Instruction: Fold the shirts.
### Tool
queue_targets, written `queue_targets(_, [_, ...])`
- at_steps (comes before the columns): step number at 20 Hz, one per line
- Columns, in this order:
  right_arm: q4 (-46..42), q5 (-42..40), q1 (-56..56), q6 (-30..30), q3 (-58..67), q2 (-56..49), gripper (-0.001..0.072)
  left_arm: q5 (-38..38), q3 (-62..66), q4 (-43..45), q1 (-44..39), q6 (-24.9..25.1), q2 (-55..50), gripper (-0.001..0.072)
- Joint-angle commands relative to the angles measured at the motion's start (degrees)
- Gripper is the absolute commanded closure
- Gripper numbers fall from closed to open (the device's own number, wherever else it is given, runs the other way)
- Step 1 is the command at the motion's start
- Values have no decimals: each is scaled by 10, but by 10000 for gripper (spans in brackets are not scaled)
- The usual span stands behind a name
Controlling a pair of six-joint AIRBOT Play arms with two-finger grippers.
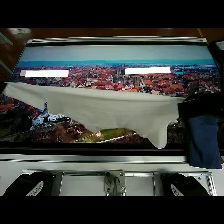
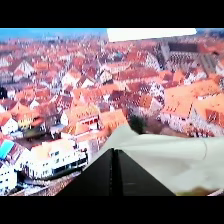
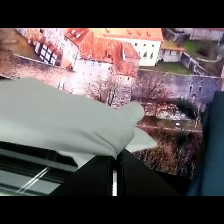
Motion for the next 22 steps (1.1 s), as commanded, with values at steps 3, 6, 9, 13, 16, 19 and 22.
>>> queue_targets(3, [1,-247,0,79,-131,-102,644,78,-168,-42,1,-19,-4,680])
queue_targets(6, [0,-367,0,98,-131,-205,643,175,-223,-71,1,-36,-33,679])
queue_targets(9, [0,-436,0,120,-131,-293,643,210,-231,-74,1,-41,-83,679])
queue_targets(13, [14,-417,0,158,-131,-361,619,212,-231,-85,0,-40,-147,679])
queue_targets(16, [-22,-373,-7,134,-119,-336,236,212,-230,-88,1,-40,-160,679])
queue_targets(19, [-64,-261,-64,74,-101,-264,236,207,-227,-88,1,-38,-156,679])
queue_targets(22, [118,-89,-221,-42,-123,-235,227,207,-227,-89,1,-38,-155,679])
